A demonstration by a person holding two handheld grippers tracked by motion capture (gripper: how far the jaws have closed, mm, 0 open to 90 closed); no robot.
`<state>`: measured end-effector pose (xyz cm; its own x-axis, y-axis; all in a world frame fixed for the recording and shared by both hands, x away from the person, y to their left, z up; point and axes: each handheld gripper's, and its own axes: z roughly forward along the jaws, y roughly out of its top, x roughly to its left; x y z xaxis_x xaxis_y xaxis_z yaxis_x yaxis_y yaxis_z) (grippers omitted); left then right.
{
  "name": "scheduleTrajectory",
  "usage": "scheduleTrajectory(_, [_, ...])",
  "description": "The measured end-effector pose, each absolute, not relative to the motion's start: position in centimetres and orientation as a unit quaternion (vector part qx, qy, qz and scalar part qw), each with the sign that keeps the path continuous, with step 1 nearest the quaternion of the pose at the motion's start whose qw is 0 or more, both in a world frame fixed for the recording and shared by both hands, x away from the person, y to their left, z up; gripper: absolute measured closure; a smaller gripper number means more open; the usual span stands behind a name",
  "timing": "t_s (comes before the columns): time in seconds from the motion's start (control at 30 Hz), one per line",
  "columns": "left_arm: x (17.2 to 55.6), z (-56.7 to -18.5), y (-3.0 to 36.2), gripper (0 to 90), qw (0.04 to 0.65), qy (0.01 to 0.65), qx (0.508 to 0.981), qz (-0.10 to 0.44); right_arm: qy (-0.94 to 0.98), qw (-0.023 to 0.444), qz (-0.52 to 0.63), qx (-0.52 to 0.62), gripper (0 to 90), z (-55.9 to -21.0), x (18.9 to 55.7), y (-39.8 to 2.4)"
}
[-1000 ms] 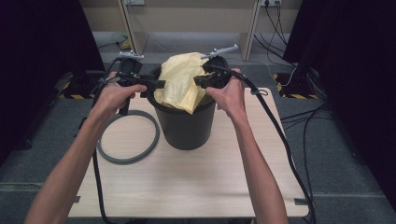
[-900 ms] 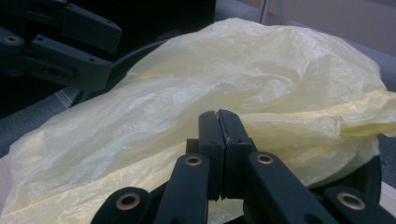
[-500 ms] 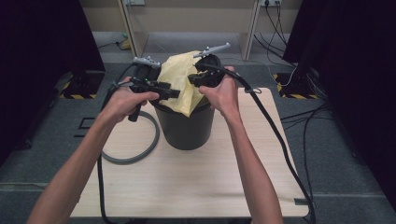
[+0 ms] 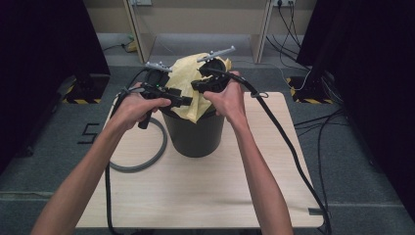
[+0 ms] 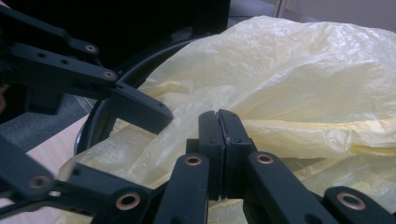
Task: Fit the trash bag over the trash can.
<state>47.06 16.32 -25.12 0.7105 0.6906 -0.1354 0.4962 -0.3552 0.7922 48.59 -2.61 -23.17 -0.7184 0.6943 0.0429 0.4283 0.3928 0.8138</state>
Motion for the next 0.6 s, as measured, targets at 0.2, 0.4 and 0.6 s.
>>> scheduleTrajectory(0.2, [47.0, -25.2, 15.7, 72.3, 0.437, 0.336, 0.824, 0.128, 0.823, 0.147, 0.434, 0.335, 89.6, -23.3, 48.4, -1.8])
scheduleTrajectory(0.4, [46.8, -24.9, 16.1, 89.7, 0.436, 0.333, 0.823, 0.147, 0.823, 0.146, 0.438, 0.331, 80.2, -23.0, 48.3, -2.0])
scheduleTrajectory(0.6, [46.8, -24.3, 17.8, 89.9, 0.454, 0.342, 0.809, 0.149, 0.800, 0.163, 0.462, 0.345, 60.2, -21.6, 48.0, -4.1])
